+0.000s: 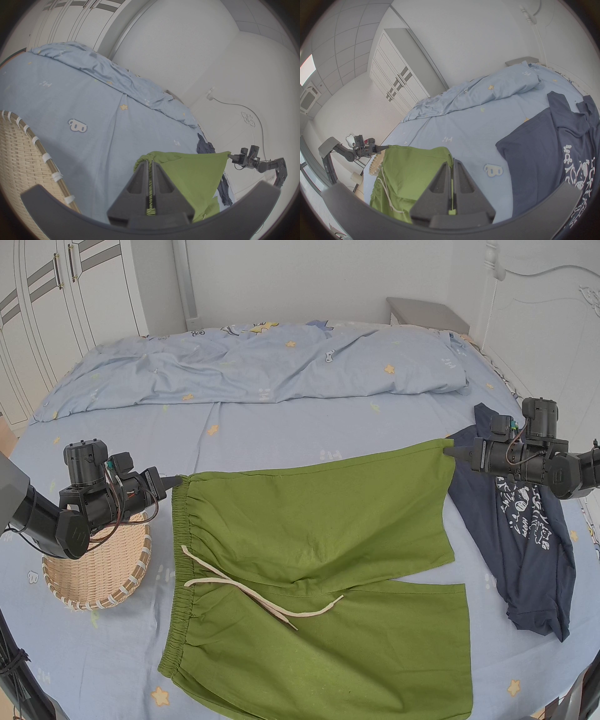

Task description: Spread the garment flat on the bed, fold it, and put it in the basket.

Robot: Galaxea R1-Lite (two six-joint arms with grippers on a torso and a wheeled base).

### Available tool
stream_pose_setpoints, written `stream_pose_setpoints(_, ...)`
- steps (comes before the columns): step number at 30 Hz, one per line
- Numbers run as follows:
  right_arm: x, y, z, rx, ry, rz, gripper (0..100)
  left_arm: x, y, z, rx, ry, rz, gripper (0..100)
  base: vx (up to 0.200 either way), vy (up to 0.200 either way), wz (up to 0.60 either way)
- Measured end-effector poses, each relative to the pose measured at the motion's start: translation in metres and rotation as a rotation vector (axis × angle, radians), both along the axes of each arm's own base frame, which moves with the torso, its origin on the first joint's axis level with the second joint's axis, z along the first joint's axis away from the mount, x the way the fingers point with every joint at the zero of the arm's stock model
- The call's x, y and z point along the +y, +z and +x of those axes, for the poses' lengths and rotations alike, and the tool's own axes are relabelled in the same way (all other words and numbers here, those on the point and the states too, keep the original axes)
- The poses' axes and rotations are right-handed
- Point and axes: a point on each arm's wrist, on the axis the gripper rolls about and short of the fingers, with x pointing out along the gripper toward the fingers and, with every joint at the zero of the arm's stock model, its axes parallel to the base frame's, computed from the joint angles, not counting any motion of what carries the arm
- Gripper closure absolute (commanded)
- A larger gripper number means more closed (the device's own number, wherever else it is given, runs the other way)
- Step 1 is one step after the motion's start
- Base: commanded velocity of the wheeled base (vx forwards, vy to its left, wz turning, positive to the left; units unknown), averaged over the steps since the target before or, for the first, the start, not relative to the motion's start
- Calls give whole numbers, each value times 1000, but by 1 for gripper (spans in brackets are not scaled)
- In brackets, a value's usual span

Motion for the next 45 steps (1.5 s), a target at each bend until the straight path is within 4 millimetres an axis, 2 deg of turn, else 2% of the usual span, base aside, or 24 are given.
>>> stream_pose_setpoints(13,-4,-20,53,36,-50,-17,100,12,-19,14,-17,25,40,100,0,0,0)
stream_pose_setpoints(22,-10,-38,66,64,-70,-25,100,10,-28,18,-4,20,54,100,0,0,0)
stream_pose_setpoints(30,-5,-56,76,91,-80,-38,100,9,-34,19,6,15,65,100,0,0,0)
stream_pose_setpoints(31,-4,-58,77,93,-83,-41,0,9,-35,19,5,14,69,0,0,0,0)
stream_pose_setpoints(45,3,-60,77,99,-77,-37,0,8,-31,15,-20,11,75,0,0,0,0)
